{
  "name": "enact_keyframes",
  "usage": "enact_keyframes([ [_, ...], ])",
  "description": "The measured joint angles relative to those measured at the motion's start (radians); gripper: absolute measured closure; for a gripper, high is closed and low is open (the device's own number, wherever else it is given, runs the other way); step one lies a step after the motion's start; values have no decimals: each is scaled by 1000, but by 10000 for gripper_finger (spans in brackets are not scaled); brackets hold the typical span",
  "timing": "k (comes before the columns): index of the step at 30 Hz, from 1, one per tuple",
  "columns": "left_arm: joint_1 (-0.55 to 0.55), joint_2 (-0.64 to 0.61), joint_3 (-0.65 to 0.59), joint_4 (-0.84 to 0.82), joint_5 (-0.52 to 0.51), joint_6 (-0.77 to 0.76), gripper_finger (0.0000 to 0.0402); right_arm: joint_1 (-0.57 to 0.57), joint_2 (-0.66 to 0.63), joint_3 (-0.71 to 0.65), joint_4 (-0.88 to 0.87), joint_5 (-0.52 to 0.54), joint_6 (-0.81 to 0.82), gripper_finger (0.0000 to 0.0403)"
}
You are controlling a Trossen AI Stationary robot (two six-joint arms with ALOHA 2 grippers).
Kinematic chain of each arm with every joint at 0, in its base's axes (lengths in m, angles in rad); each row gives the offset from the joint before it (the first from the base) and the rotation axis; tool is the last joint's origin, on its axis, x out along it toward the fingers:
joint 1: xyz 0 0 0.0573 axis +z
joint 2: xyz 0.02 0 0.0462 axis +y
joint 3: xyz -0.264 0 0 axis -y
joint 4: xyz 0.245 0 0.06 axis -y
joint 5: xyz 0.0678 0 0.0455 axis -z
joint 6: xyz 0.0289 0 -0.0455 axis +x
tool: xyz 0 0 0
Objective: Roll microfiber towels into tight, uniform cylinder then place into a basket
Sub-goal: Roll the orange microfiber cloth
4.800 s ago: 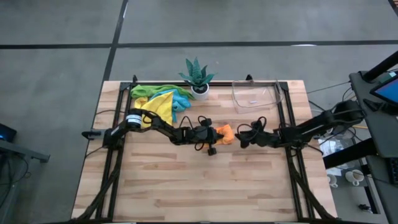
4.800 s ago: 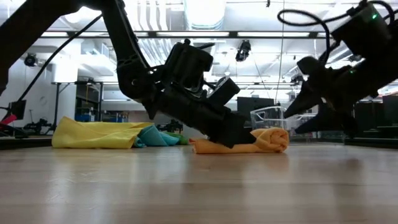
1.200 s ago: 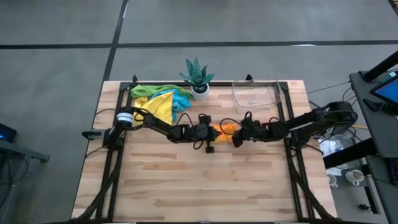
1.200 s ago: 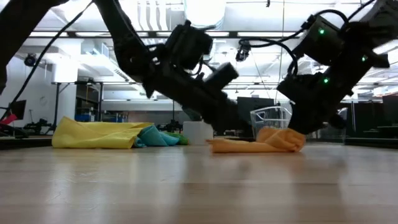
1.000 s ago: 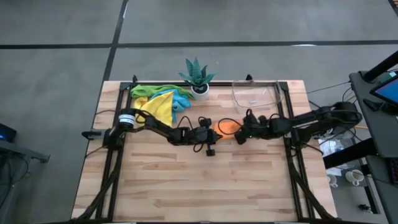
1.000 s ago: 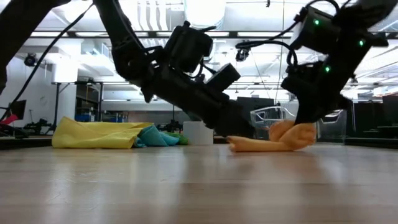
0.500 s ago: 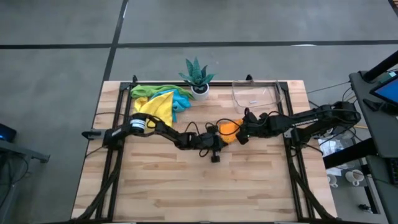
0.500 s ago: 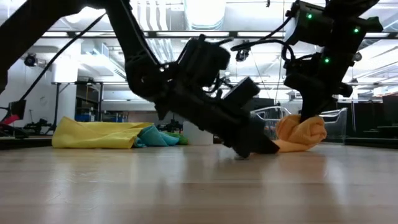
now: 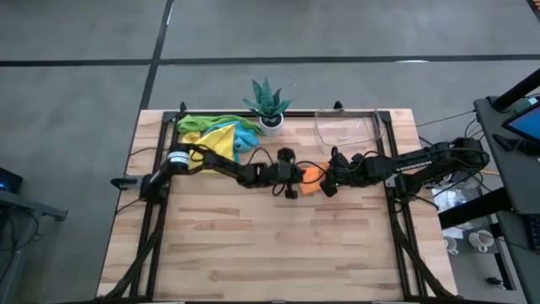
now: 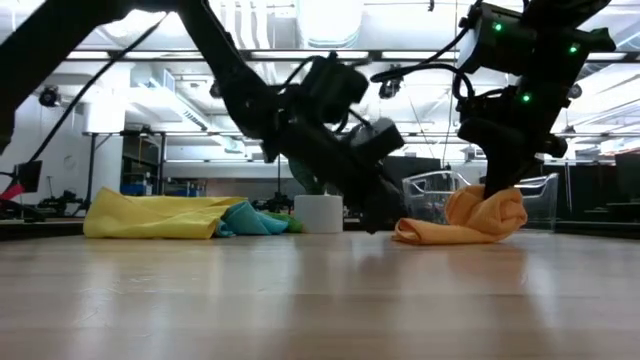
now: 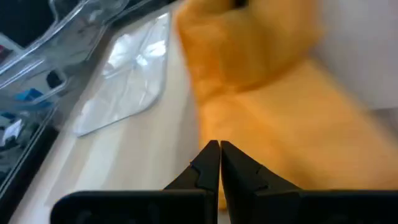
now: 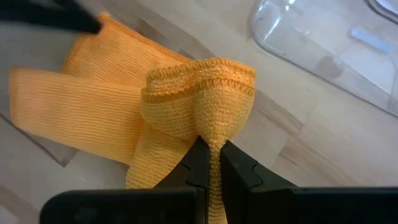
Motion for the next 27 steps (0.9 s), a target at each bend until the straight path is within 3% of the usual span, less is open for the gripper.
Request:
enact_keyframes([
  [4, 45, 19, -1, 11, 83, 4, 402, 0, 0, 0, 1, -1, 2, 391],
  [12, 57, 61, 2, 14, 131, -21, 402, 0, 0, 0, 7, -13, 3, 390],
  [18, 2, 61, -8, -55, 161, -116, 401, 0, 0, 0, 8, -23, -3, 390],
  [27, -113, 65, -14, -19, 162, -183, 402, 0, -1, 54, -4, -23, -65, 390],
])
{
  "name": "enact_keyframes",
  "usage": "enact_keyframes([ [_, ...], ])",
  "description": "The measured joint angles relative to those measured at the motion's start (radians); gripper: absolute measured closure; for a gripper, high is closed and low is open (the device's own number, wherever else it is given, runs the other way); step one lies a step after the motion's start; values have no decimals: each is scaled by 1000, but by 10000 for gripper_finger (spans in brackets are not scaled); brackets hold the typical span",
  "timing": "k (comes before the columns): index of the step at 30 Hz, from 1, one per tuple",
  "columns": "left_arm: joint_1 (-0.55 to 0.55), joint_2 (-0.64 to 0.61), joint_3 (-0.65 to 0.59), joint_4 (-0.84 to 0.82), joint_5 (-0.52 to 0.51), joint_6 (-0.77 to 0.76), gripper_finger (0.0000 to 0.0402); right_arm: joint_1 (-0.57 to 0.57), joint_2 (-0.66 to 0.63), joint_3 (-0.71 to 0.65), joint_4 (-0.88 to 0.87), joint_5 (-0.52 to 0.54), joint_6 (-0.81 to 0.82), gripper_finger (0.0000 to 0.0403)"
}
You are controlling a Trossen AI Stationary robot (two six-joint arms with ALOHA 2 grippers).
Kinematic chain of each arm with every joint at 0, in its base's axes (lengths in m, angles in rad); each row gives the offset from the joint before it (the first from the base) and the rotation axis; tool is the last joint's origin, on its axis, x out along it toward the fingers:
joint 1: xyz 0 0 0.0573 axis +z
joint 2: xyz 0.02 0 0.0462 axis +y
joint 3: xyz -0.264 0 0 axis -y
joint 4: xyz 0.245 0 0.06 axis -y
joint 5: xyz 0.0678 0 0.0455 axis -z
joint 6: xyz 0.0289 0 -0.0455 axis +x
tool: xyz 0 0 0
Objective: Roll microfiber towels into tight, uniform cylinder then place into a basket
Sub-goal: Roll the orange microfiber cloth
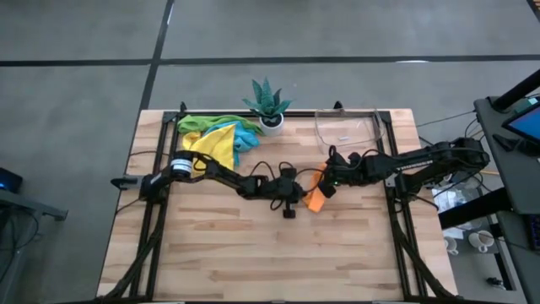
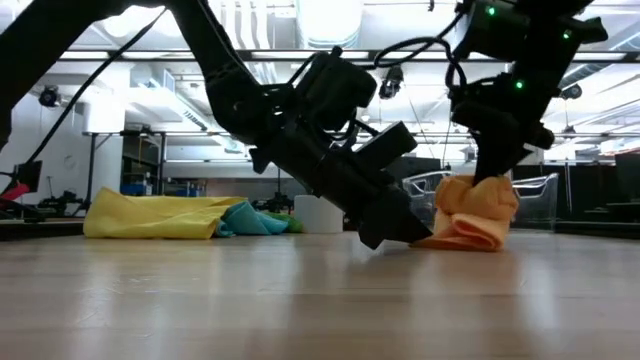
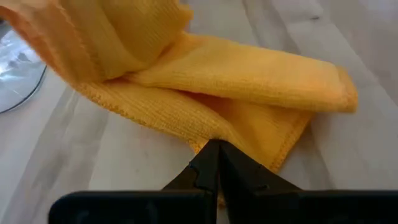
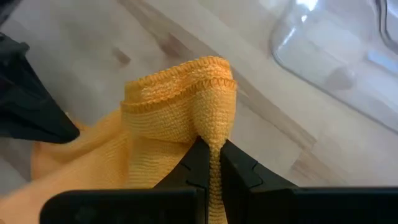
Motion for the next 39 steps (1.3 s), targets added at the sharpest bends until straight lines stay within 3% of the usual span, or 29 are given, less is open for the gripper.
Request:
enact_keyframes([
  [8, -11, -16, -4, -24, -76, 0, 402, 0, 45, 7, -25, 1, -18, 390],
  [14, -17, -113, -11, -125, -79, 33, 402, 0, 101, 9, -28, 27, -31, 390],
  [18, -17, -148, -4, -18, -76, 77, 402, 0, 111, 10, -22, 28, -33, 390],
  [23, -2, -67, 0, 132, -55, 76, 402, 0, 105, 10, -10, 27, -32, 390],
  [28, 5, 25, 54, 307, -58, -31, 402, 0, 99, 11, 9, 27, -32, 390],
  [39, 20, 143, 196, 298, -158, -138, 402, 0, 99, 10, 21, 19, -33, 390],
])
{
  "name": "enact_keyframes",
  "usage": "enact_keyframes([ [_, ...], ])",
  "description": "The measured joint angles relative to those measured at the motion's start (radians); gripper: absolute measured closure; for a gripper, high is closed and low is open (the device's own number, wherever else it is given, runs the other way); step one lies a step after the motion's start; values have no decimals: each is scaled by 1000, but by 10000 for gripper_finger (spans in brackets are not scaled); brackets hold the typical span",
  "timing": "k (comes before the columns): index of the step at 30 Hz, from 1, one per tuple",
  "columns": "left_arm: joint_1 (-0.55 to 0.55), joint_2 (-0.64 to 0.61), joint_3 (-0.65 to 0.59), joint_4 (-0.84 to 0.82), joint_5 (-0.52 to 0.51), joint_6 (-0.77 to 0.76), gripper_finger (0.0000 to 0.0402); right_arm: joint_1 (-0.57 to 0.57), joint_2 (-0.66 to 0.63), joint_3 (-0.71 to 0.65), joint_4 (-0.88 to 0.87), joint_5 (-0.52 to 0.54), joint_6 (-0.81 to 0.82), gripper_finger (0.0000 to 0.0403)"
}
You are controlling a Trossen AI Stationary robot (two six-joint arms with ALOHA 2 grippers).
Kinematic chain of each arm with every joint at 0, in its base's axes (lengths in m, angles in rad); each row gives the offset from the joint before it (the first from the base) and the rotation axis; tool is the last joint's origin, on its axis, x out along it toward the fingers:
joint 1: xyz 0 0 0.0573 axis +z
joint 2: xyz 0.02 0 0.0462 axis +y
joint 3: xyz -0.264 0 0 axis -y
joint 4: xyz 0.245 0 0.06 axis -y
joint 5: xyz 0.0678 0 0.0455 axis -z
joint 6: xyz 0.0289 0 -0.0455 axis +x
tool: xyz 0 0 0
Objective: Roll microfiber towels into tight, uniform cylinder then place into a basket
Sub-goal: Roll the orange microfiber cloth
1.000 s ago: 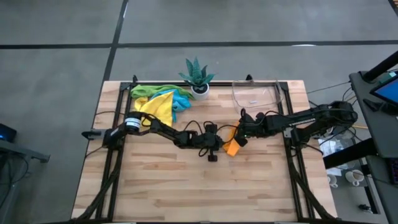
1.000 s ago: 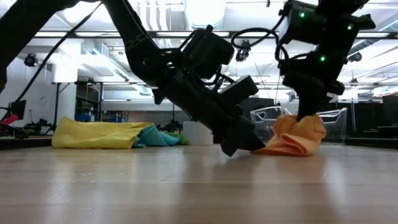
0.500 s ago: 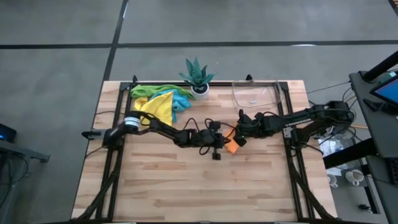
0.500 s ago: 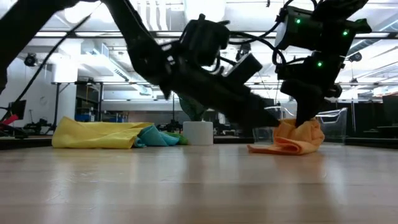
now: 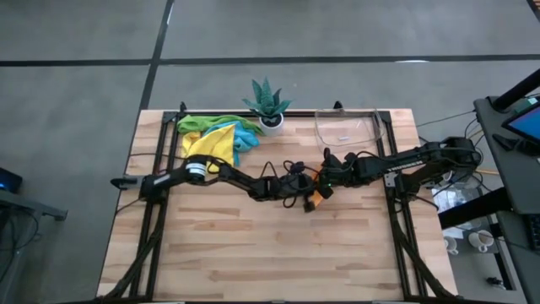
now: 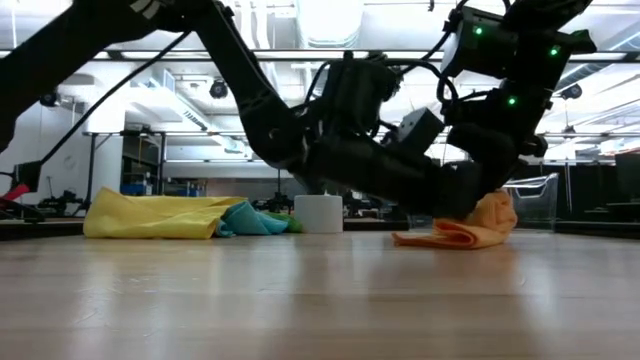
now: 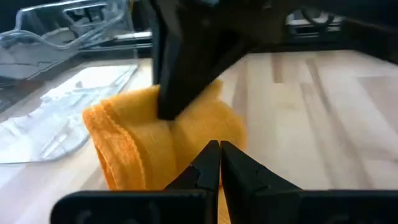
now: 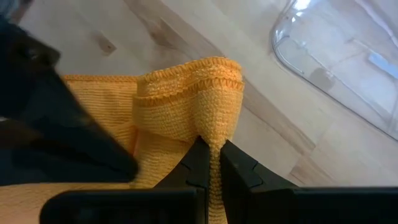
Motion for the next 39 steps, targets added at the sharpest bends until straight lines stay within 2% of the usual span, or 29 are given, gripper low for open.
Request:
enact_keyframes([
  [8, 27, 24, 16, -7, -57, -23, 402, 6, 0, 9, 15, -26, -8, 390],
  [21, 38, 29, 16, -65, -4, -75, 402, 9, 2, 53, 40, -44, -52, 390],
  [33, 38, 57, 9, -55, -16, -74, 402, 20, 95, 52, 139, -77, -55, 390],
  [39, 39, 14, 1, -144, -21, -45, 402, 20, 117, 54, 164, -76, -64, 390],
])
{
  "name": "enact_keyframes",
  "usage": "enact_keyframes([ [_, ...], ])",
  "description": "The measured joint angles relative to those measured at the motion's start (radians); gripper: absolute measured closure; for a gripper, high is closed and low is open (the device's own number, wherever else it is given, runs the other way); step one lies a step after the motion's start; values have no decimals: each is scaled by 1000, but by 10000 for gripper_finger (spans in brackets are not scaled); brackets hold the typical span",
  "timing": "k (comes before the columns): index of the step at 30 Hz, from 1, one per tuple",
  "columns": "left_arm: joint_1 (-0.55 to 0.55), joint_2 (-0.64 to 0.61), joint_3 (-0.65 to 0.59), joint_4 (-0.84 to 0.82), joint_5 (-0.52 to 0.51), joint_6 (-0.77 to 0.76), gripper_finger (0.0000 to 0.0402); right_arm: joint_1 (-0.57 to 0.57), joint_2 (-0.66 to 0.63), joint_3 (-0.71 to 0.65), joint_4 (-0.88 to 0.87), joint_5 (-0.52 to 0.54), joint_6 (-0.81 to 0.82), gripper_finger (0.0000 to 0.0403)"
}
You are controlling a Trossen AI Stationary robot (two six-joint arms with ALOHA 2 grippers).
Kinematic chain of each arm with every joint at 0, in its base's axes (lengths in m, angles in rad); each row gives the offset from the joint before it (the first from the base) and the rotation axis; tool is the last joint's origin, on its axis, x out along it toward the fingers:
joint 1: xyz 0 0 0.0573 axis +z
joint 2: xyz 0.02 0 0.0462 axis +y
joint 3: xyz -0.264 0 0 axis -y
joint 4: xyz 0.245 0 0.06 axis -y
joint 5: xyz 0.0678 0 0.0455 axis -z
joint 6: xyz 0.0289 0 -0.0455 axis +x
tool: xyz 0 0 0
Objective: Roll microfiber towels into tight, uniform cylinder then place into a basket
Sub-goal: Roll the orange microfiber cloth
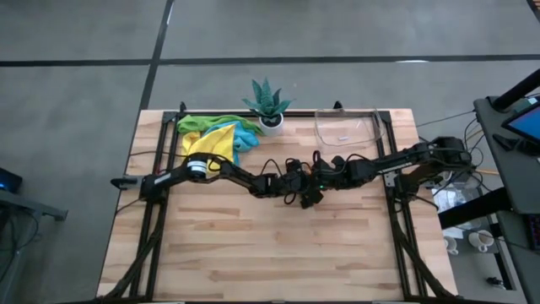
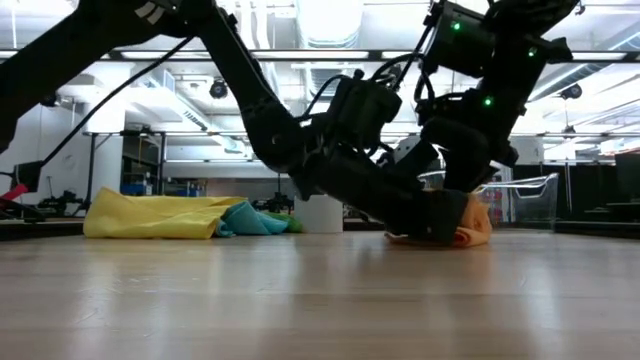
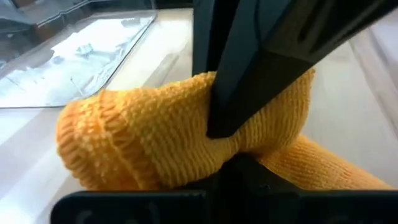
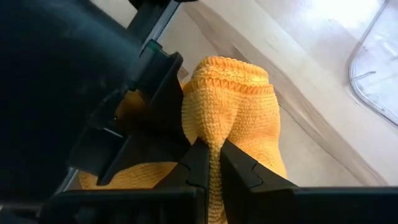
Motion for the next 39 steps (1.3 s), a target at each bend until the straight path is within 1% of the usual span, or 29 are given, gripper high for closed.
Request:
enact_keyframes([
  [7, 0, -68, -6, -151, 0, 32, 402, 0, 0, -1, 10, -12, -8, 390],
  [16, 0, -161, -52, -227, 6, 55, 402, 0, 0, -2, 15, -21, -10, 390],
  [24, 0, -250, -57, -457, -4, 53, 402, 0, 2, -4, 12, -31, -19, 390],
  [26, 0, -269, -68, -482, -6, 51, 402, 0, 2, -4, 17, -33, -26, 390],
  [32, -1, -351, -172, -470, -28, 24, 402, 0, 3, -5, 44, -39, -42, 390],
  [35, -1, -385, -253, -336, -65, 24, 402, 0, 12, -5, 81, -74, -54, 390],
  [39, 1, -432, -350, -175, -68, 24, 402, 0, 49, -4, 129, -102, -79, 390],
])
